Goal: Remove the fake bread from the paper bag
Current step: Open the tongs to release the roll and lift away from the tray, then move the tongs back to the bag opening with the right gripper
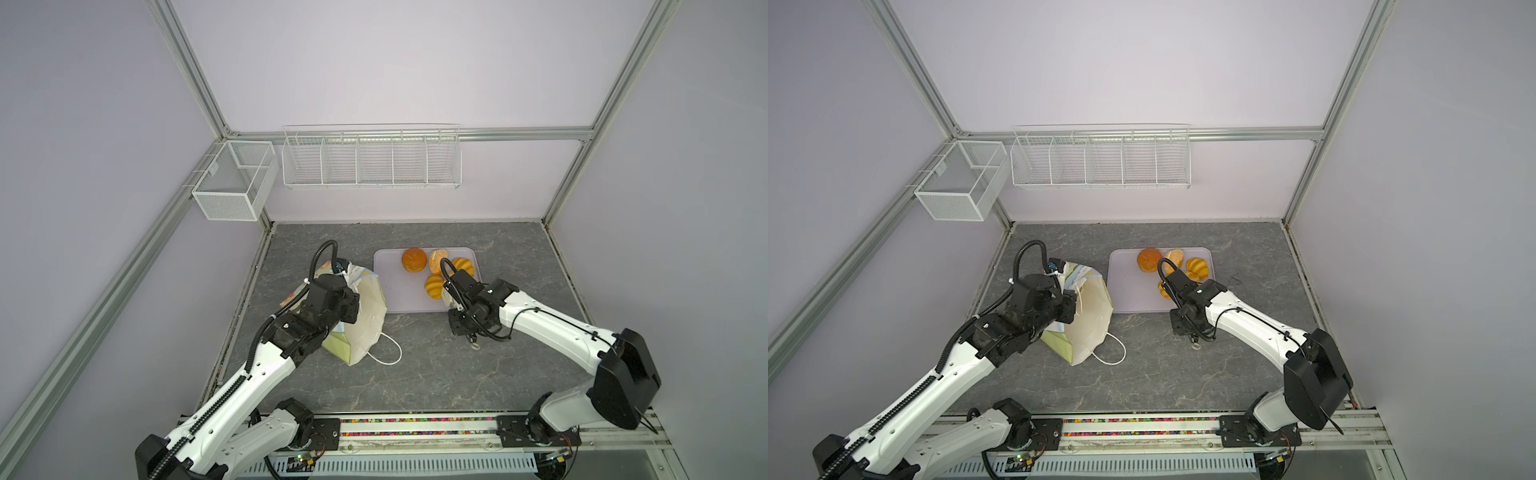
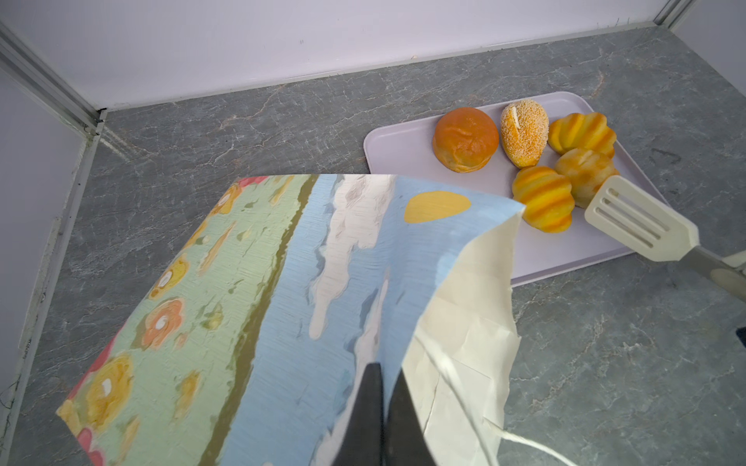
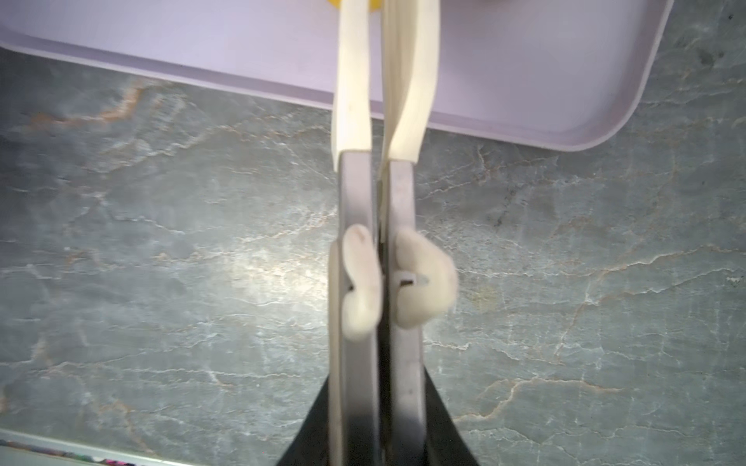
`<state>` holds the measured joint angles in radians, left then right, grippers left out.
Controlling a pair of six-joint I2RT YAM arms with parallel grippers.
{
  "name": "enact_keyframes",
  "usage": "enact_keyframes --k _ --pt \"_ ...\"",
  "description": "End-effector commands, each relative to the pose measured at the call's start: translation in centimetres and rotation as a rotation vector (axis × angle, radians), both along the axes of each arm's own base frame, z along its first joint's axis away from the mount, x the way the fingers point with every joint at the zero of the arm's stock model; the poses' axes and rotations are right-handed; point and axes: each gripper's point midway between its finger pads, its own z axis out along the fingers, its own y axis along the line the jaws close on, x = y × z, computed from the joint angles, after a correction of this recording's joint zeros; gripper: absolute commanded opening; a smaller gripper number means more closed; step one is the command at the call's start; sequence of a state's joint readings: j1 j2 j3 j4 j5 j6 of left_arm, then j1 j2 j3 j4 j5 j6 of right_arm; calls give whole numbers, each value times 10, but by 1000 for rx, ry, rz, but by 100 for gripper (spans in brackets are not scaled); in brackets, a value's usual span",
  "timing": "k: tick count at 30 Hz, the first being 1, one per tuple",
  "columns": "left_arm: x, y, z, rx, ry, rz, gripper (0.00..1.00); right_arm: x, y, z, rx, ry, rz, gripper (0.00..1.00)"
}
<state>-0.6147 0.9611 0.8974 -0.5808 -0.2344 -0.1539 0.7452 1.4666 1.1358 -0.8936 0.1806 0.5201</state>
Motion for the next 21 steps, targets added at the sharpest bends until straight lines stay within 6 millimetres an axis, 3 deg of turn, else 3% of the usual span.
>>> enact_keyframes --k 1,7,15,21 --pt "1 -1 18 18 -39 -37 0 -3 12 31 37 -74 -9 25" --pt "-5 9 20 58 -79 -35 0 -34 43 51 77 -120 63 23" --pt "-8 6 12 97 -62 -87 0 -96 92 46 156 -100 165 20" --pt "-13 2 5 102 -63 -137 0 -121 122 49 189 -94 233 19"
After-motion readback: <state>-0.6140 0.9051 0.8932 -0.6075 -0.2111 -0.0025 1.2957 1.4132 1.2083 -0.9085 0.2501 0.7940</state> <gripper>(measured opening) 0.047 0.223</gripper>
